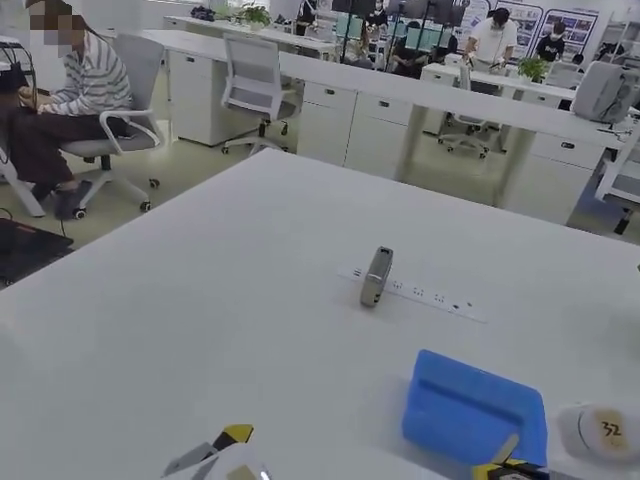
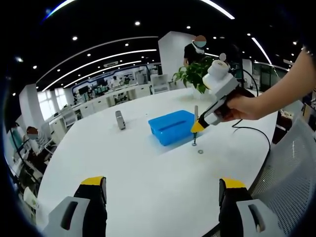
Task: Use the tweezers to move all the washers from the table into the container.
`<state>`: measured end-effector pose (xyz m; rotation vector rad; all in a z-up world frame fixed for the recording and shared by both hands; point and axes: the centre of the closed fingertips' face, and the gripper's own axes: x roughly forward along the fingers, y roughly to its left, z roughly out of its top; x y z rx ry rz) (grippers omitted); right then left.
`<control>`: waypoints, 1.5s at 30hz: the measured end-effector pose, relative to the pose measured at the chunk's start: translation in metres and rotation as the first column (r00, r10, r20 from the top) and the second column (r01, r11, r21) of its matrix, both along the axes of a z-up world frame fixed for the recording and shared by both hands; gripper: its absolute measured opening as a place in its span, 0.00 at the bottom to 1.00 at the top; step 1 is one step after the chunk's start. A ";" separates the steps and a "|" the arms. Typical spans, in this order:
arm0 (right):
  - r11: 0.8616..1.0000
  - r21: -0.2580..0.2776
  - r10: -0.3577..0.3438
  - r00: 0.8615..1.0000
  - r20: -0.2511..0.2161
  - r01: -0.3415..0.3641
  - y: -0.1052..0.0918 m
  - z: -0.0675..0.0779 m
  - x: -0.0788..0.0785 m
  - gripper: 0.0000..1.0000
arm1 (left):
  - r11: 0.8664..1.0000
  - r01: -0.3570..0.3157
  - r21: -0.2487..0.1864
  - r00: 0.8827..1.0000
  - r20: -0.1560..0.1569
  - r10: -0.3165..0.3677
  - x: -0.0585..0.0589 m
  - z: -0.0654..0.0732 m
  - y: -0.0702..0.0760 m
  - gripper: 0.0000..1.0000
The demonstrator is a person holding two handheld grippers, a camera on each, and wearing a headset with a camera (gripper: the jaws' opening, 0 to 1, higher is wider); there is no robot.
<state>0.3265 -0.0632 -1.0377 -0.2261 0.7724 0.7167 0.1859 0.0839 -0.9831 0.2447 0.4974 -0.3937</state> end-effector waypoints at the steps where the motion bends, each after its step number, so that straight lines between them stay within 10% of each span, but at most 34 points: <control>1: 1.000 -0.007 0.003 1.000 0.001 -0.003 0.000 -0.001 0.000 0.03 | 1.000 -0.001 0.000 1.000 -0.001 0.001 0.000 0.000 0.000 0.97; 21: 0.997 -0.054 0.052 0.999 -0.012 -0.053 0.000 -0.001 -0.004 0.02 | 1.000 -0.004 0.004 1.000 0.004 0.004 0.000 0.000 0.001 0.96; 45: 0.998 -0.015 0.060 0.997 0.043 -0.059 0.001 0.042 0.005 0.02 | 1.000 0.001 0.012 1.000 0.011 -0.001 0.000 0.001 0.000 0.96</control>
